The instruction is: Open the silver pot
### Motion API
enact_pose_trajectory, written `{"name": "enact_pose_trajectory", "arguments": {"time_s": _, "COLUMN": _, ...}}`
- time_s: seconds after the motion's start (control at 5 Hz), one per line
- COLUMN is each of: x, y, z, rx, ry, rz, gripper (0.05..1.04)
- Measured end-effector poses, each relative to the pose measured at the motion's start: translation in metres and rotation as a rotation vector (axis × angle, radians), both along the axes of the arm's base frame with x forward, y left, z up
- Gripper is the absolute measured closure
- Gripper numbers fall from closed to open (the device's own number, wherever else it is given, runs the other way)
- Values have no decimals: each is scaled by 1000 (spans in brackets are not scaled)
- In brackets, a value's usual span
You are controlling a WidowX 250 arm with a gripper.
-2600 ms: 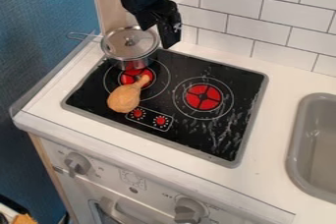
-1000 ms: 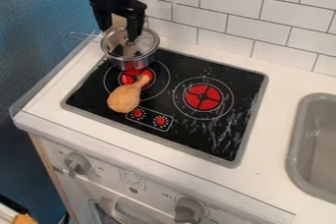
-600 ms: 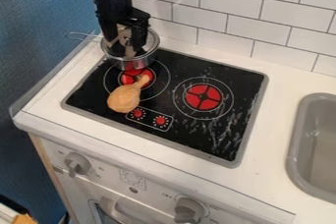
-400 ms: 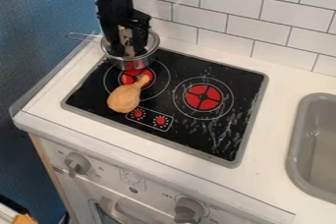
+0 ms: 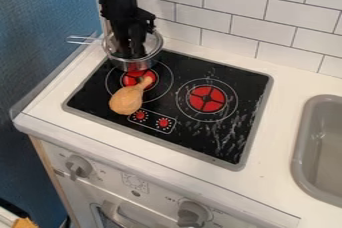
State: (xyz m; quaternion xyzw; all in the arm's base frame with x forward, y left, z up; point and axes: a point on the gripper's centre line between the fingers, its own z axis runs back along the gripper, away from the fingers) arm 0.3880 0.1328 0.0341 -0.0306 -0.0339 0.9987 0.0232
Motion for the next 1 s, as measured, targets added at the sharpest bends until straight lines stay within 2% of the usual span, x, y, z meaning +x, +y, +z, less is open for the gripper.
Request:
{"name": "enact_pose_trajectory", "arguments": {"time_s": 0.2, "x": -1, "y": -1, "z": 0, "rx": -3, "ry": -1, "rz": 0, "gripper": 801}}
{"name": "enact_pose_trajectory", "arguments": {"time_s": 0.4, "x": -3, "y": -4, "z": 0, "rx": -23, "ry": -10, "rz": -11, "gripper": 802}}
{"name": "enact_pose_trajectory", "arguments": {"time_s": 0.8, "x": -7, "y": -10, "z": 5, "rx": -33, "ry": -18, "rz": -56, "gripper": 802}}
{"name": "enact_pose_trajectory", "arguments": {"time_s": 1.0, "x": -8, "y": -14, "z": 34, "rx": -9, "ry": -81, "rz": -82, "gripper": 802}}
